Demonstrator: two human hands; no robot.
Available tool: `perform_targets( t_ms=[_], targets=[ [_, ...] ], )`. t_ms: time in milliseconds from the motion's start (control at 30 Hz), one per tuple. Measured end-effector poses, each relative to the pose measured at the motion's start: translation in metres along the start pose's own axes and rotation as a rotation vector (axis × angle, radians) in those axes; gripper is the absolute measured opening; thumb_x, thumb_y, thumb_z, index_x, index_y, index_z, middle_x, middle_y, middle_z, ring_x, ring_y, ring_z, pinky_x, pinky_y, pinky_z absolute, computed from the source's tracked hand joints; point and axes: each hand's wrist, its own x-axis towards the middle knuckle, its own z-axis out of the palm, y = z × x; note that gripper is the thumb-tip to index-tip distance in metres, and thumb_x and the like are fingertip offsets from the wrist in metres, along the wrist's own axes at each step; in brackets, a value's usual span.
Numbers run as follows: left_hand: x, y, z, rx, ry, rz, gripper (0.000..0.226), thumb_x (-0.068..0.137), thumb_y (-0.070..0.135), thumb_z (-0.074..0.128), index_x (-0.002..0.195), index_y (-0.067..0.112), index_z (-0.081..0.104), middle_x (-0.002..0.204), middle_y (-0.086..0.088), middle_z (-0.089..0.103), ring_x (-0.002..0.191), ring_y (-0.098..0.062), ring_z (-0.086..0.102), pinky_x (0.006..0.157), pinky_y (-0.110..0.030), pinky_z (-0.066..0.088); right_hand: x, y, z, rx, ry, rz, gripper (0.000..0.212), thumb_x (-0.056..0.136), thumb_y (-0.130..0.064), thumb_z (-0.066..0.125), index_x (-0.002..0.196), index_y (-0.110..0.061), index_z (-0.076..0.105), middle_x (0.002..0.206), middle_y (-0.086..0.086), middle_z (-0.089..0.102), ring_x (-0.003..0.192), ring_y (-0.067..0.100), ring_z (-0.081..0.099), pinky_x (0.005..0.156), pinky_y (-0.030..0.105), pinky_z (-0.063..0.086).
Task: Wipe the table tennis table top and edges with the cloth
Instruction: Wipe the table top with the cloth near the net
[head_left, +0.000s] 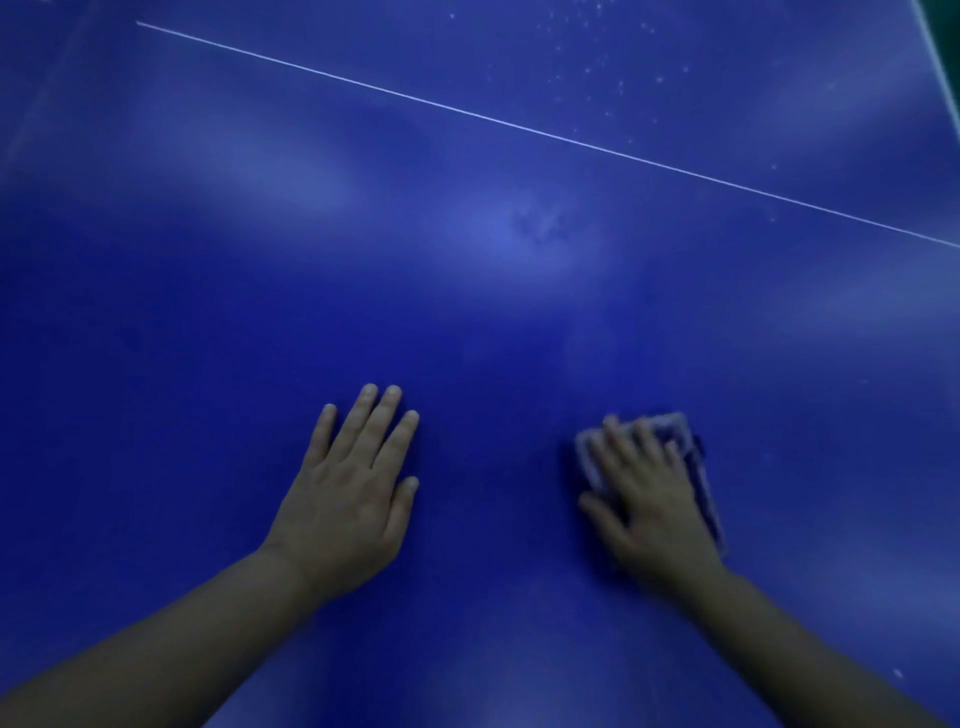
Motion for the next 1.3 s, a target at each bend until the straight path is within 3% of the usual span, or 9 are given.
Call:
perform_targets(
  t_ms=[133, 267, 433, 533, 667, 833, 967, 1200, 1300],
  targets=[
    [-0.026, 0.002, 0.004, -0.006, 0.004, -0.005, 0.062, 0.098, 0.041, 0.03, 0.15, 0.009, 0.038, 0.161, -0.011, 0.025, 0.152, -0.027, 0.014, 0.12, -0.051, 0.011, 0.067, -0.028, -0.003, 0.112, 0.081, 0.375, 0.076, 0.089, -0.059, 0.018, 0.154, -0.023, 0.036, 0.163, -0.002, 0.027, 0.152, 0.031, 0.016, 0.119, 0.054, 0.012],
    [-0.046, 0.007, 0.007, -0.023, 0.007, 0.002, 0.062, 0.098, 0.04, 0.031, 0.15, 0.008, 0.038, 0.161, -0.012, 0.025, 0.151, -0.028, 0.016, 0.119, -0.052, 0.012, 0.009, -0.104, 0.025, 0.024, 0.119, -0.004, 0.056, 0.095, -0.041, 0.039, 0.146, -0.02, 0.045, 0.154, 0.003, 0.045, 0.142, 0.036, 0.037, 0.11, 0.06, 0.033],
    [-0.07, 0.009, 0.01, -0.003, -0.01, 0.025, 0.061, 0.099, 0.041, 0.029, 0.149, 0.008, 0.038, 0.161, -0.012, 0.025, 0.151, -0.027, 0.016, 0.119, -0.051, 0.012, -0.101, -0.103, 0.033, -0.067, -0.081, -0.317, 0.053, 0.102, -0.048, 0.035, 0.152, -0.03, 0.033, 0.159, -0.008, 0.033, 0.147, 0.025, 0.027, 0.118, 0.045, 0.018],
    [-0.092, 0.011, 0.01, 0.015, -0.015, 0.043, 0.06, 0.099, 0.041, 0.029, 0.149, 0.009, 0.04, 0.161, -0.012, 0.025, 0.151, -0.027, 0.016, 0.118, -0.051, 0.011, -0.077, -0.062, 0.021, -0.072, -0.076, -0.087, 0.06, 0.094, -0.049, 0.036, 0.149, -0.025, 0.039, 0.156, -0.001, 0.04, 0.145, 0.029, 0.027, 0.114, 0.052, 0.027],
    [-0.12, 0.014, 0.015, 0.023, -0.038, 0.012, 0.061, 0.099, 0.043, 0.026, 0.151, 0.012, 0.036, 0.163, -0.011, 0.02, 0.152, -0.026, 0.01, 0.12, -0.049, 0.004, -0.021, -0.077, 0.014, 0.112, 0.002, 0.407, 0.058, 0.103, -0.052, 0.021, 0.158, -0.032, 0.022, 0.167, -0.009, 0.01, 0.154, 0.023, 0.0, 0.121, 0.049, 0.003],
    [-0.154, 0.022, 0.017, 0.02, -0.037, -0.018, 0.062, 0.097, 0.044, 0.028, 0.15, 0.012, 0.036, 0.161, -0.013, 0.022, 0.151, -0.028, 0.013, 0.119, -0.049, 0.005, -0.081, -0.18, 0.04, 0.094, -0.026, 0.047, 0.061, 0.1, -0.05, 0.019, 0.156, -0.029, 0.03, 0.165, -0.006, 0.022, 0.153, 0.028, 0.011, 0.12, 0.051, 0.006],
    [-0.183, 0.025, 0.016, 0.003, -0.05, -0.036, 0.063, 0.097, 0.044, 0.027, 0.151, 0.013, 0.035, 0.162, -0.013, 0.021, 0.151, -0.027, 0.012, 0.119, -0.049, 0.005, -0.192, -0.178, 0.052, 0.029, -0.154, -0.118, 0.054, 0.103, -0.052, 0.025, 0.155, -0.036, 0.026, 0.163, -0.012, 0.021, 0.152, 0.024, 0.018, 0.119, 0.047, 0.011],
    [-0.213, 0.033, 0.019, -0.016, -0.05, -0.04, 0.064, 0.097, 0.045, 0.024, 0.151, 0.013, 0.035, 0.162, -0.012, 0.02, 0.151, -0.027, 0.009, 0.12, -0.046, 0.001, -0.126, -0.136, 0.032, 0.116, -0.048, 0.48, 0.054, 0.107, -0.044, 0.028, 0.158, -0.034, 0.018, 0.167, -0.009, 0.007, 0.154, 0.024, 0.0, 0.121, 0.052, 0.003],
    [-0.216, 0.038, 0.024, -0.038, -0.045, -0.046, 0.066, 0.096, 0.046, 0.021, 0.152, 0.013, 0.031, 0.163, -0.012, 0.016, 0.152, -0.026, 0.005, 0.122, -0.049, 0.004, -0.129, -0.194, 0.053, 0.078, 0.004, 0.301, 0.055, 0.104, -0.047, 0.025, 0.156, -0.031, 0.028, 0.166, -0.006, 0.018, 0.153, 0.029, 0.011, 0.119, 0.055, 0.009]
  ],
)
